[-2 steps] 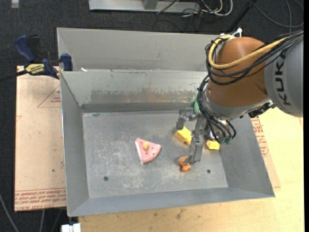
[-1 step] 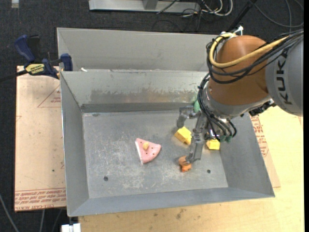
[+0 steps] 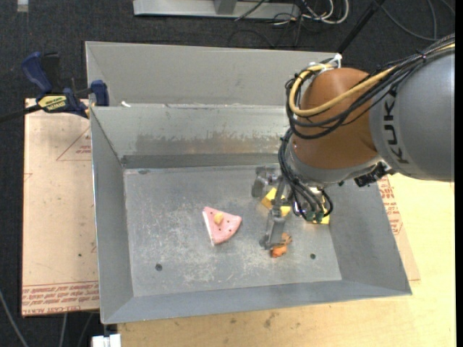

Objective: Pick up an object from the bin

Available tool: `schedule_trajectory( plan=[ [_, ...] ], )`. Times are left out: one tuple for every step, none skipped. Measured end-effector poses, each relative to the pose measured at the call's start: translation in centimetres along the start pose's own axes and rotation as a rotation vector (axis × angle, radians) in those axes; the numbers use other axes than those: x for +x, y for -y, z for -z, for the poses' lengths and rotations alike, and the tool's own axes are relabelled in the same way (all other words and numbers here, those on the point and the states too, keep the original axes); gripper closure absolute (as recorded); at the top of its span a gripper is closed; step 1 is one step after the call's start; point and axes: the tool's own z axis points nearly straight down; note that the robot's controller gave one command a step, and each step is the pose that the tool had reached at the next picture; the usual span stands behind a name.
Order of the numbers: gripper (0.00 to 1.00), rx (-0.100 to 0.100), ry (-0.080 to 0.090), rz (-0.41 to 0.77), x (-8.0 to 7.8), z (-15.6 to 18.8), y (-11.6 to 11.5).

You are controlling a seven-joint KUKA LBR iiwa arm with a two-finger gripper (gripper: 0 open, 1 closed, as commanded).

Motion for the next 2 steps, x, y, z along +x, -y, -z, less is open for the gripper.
schedule_trajectory(
  plan=[
    [0.0,-0.001,-0.002,-0.065,2.0,-4.6,-3.0],
    [0.0,0.0,-0.006,-0.057,0.1,-6.2,-5.2]
  ],
)
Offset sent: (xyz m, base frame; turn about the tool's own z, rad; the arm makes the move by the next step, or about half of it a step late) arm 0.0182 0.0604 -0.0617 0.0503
